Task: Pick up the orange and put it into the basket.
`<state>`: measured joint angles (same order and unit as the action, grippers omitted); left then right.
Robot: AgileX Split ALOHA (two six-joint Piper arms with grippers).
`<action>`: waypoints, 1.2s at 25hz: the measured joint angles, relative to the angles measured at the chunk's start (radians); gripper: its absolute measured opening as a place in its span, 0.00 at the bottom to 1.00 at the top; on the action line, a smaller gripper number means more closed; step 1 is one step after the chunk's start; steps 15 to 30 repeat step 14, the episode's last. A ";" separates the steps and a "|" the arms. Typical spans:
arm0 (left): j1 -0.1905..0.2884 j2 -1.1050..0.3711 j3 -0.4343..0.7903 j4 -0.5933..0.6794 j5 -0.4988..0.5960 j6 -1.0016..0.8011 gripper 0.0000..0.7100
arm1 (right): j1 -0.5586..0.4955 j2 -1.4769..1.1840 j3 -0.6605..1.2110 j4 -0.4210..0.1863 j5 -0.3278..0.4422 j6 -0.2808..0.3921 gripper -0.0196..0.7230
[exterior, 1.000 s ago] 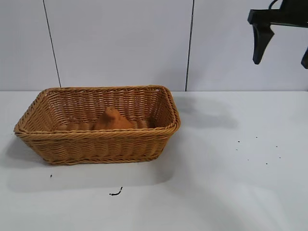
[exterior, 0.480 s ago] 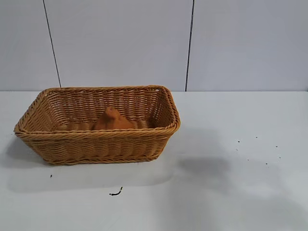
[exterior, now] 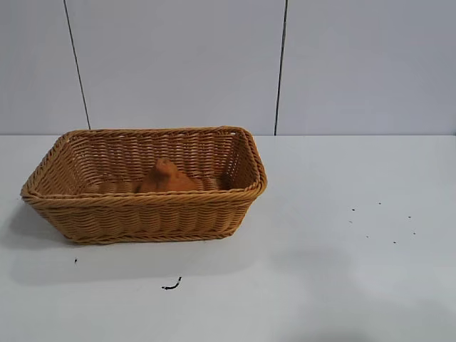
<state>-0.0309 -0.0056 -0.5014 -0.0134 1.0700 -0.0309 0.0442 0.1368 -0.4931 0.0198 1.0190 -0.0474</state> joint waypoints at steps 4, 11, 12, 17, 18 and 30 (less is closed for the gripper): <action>0.000 0.000 0.000 0.000 0.000 0.000 0.94 | 0.000 -0.121 0.001 0.000 -0.001 0.000 0.88; 0.000 0.000 0.000 0.000 0.000 0.000 0.94 | 0.000 -0.141 0.001 0.000 0.001 0.003 0.88; 0.000 0.000 0.000 0.000 0.000 0.000 0.94 | 0.000 -0.141 0.001 0.000 0.001 0.003 0.88; 0.000 0.000 0.000 0.000 0.000 0.000 0.94 | 0.000 -0.141 0.001 0.000 0.001 0.003 0.88; 0.000 0.000 0.000 0.000 0.000 0.000 0.94 | 0.000 -0.141 0.001 0.000 0.001 0.003 0.88; 0.000 0.000 0.000 0.000 0.000 0.000 0.94 | 0.000 -0.141 0.001 0.000 0.001 0.003 0.88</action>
